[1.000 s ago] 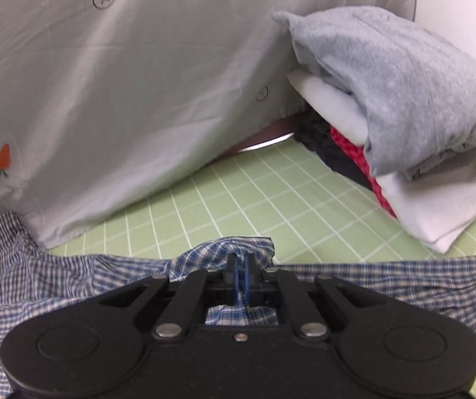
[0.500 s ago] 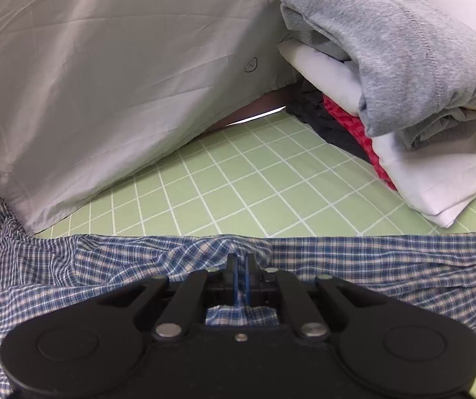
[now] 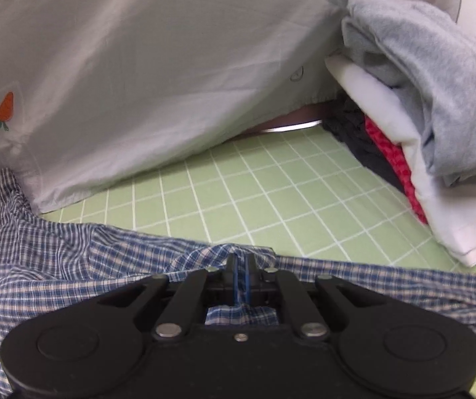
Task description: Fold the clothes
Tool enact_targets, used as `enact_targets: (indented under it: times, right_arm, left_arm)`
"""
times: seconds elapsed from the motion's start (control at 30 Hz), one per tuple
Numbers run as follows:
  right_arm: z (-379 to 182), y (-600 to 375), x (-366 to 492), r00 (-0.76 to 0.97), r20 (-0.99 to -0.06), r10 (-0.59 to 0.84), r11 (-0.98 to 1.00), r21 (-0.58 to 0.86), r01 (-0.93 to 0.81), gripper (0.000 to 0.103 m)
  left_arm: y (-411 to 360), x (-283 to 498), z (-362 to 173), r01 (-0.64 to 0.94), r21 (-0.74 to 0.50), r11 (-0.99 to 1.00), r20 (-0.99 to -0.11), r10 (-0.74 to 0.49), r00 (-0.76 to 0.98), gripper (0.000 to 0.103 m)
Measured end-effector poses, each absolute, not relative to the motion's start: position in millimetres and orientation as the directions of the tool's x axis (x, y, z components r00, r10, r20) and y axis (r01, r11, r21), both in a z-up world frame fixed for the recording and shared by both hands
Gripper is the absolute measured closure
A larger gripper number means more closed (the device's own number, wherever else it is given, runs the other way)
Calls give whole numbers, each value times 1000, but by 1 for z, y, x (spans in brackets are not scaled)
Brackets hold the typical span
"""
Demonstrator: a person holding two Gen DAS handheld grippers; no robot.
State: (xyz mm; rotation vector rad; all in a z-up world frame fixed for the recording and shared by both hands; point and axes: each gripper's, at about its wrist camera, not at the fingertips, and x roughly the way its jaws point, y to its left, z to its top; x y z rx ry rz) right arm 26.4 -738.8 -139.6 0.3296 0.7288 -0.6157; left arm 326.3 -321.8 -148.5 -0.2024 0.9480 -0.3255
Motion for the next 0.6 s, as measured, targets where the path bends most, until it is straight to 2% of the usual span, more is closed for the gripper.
enact_targets:
  times: [0.13,0.17,0.2,0.27,0.3,0.43,0.6]
  right_arm:
    - [-142,-738,22,576,-709,-405,773,71,631,99]
    - [-141,-737,21,576,-708,-409,777,60,627,99]
    - [-138,-735,20,579,-702,-415,779,54,624,99]
    - [-131,-730,16,588,-688,-427,783,44,620,99]
    - [-127,-728,15,592,-680,-432,785,39,618,99]
    - [-108,-712,4,625,-641,-446,807,14,591,99]
    - [-72,-676,-21,703,-576,-418,858,5,514,99]
  left_arm:
    - [-326,325,-140,188,-270,944,-768,-329,549,91]
    - [-327,323,-136,193,-251,949,-766,-316,559,80]
    - [-327,321,-131,192,-231,954,-761,-300,575,73]
    - [-321,315,-118,177,-231,957,-743,-291,602,44]
    - [-316,310,-110,171,-242,955,-731,-296,615,40]
    - [-284,269,-75,146,-232,962,-686,-269,676,38]
    - [-242,192,-48,122,-216,969,-683,-239,690,34]
